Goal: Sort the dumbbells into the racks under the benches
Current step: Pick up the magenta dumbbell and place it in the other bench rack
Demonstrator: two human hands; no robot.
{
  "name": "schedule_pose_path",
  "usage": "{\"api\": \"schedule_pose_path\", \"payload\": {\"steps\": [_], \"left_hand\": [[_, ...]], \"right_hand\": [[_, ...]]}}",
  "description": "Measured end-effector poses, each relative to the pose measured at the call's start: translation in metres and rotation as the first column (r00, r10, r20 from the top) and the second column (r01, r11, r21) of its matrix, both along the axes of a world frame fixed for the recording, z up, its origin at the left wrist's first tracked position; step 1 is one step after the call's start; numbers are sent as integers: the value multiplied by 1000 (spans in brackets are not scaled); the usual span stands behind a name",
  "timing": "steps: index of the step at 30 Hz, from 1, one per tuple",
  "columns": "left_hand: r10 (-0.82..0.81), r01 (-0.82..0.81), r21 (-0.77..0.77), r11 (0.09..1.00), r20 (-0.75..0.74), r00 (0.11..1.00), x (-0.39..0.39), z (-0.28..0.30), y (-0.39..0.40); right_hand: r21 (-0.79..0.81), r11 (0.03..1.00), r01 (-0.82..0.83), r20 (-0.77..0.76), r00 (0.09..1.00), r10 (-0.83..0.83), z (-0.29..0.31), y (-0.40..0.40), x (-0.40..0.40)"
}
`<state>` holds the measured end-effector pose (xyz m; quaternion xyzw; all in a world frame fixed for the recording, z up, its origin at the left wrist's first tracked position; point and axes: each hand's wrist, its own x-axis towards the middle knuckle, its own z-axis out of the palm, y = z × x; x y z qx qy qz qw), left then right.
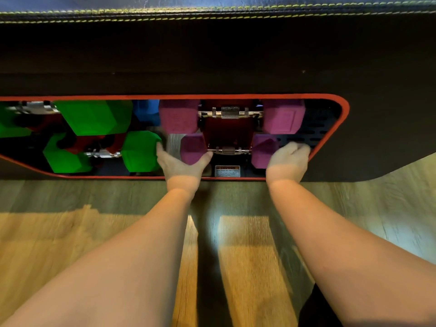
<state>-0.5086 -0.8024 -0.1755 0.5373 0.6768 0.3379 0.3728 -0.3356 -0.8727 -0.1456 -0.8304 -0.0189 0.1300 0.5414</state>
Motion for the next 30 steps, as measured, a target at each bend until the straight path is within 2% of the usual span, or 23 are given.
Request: {"api": "schedule_pose_path", "payload": {"steps": [2,5,8,10,14,21,26,29,30], "left_hand": [[-39,28,-99,995,-108,993,-3,-11,4],[-139,106,-144,984,-242,960,7,-18,17],[-229,167,-186,968,-387,893,25,-21,27],[-257,171,-221,960,-464,848,32,-23,33],[-295,153,-280,948,-583,757,31,-28,41],[-330,237,-229,944,-633,700,27,-27,42],[-367,273,-246,930,-574,732,18,-33,50],[-393,257,-340,905,-432,812,11,-23,56],[-417,269,-367,891,-422,805,8,-15,53]], "right_hand": [[-207,968,-144,-69,989,132,-13,4,0],[-504,775,-381,-28,904,427,-26,6,1],[-637,628,-447,-21,825,565,-42,7,1],[-656,595,-464,-34,806,591,-52,11,0],[-619,623,-478,-15,800,600,-61,20,-2],[-667,617,-417,-9,833,553,-64,24,-5],[-678,602,-421,-35,837,546,-64,26,-5],[-718,517,-467,-107,807,580,-52,21,3],[-729,473,-494,-147,789,597,-42,18,2]]}}
